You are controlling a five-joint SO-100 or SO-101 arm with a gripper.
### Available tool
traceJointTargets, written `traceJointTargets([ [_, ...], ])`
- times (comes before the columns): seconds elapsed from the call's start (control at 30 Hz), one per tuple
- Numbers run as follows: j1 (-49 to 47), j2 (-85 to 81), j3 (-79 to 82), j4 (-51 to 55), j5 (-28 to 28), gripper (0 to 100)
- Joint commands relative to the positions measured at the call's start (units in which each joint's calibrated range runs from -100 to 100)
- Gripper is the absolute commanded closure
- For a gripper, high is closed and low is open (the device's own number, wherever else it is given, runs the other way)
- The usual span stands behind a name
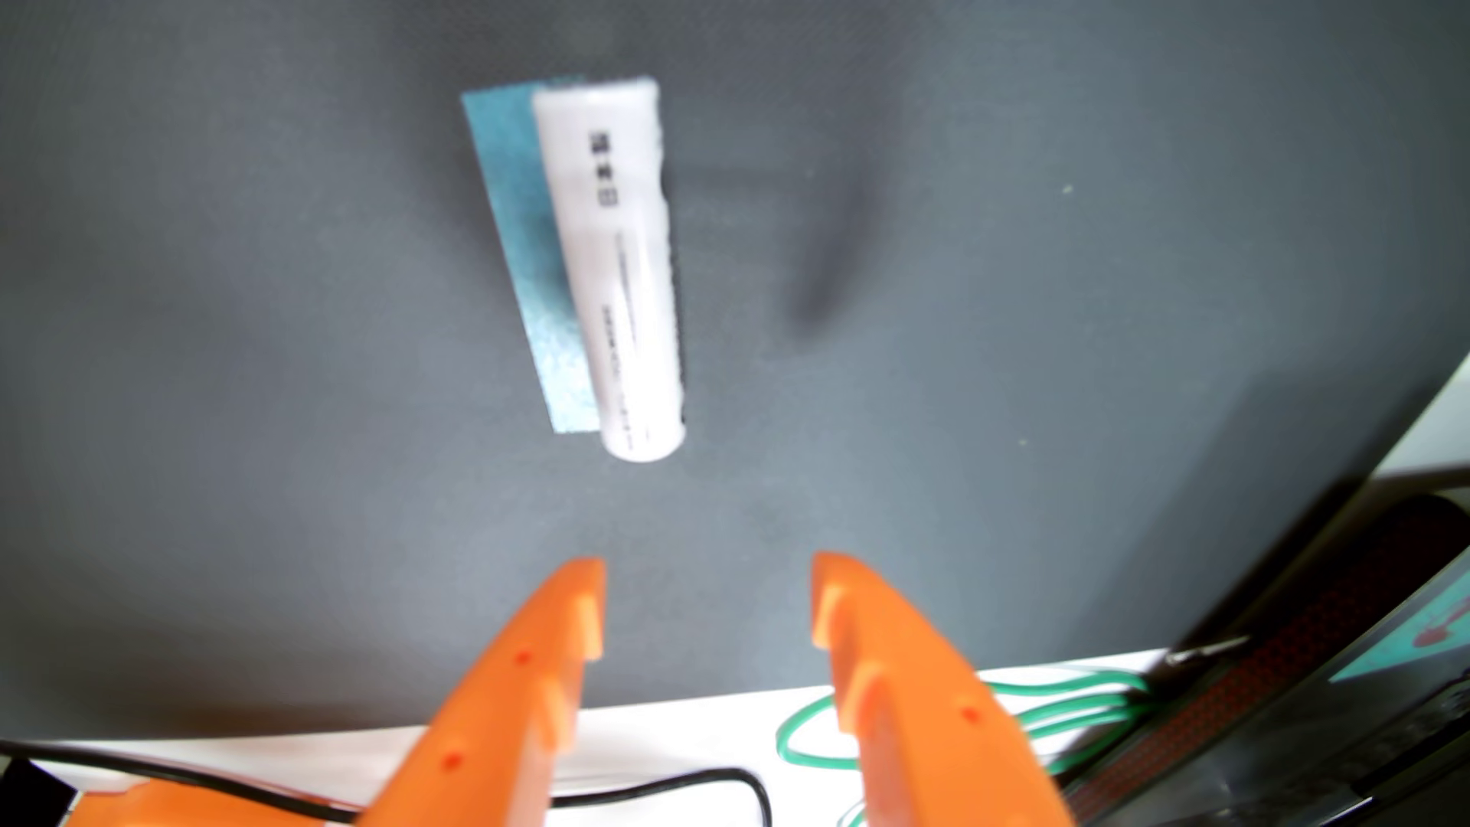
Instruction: Insert Battery
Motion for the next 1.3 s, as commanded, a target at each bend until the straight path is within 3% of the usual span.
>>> traceJointTargets([
  [0.0, -0.14, -0.31, 0.17, 0.52, -0.78, 84],
  [0.67, -4.04, -0.31, 2.51, 2.21, -3.46, 85],
  [1.27, -3.45, 5.94, -0.10, 2.29, -1.61, 85],
])
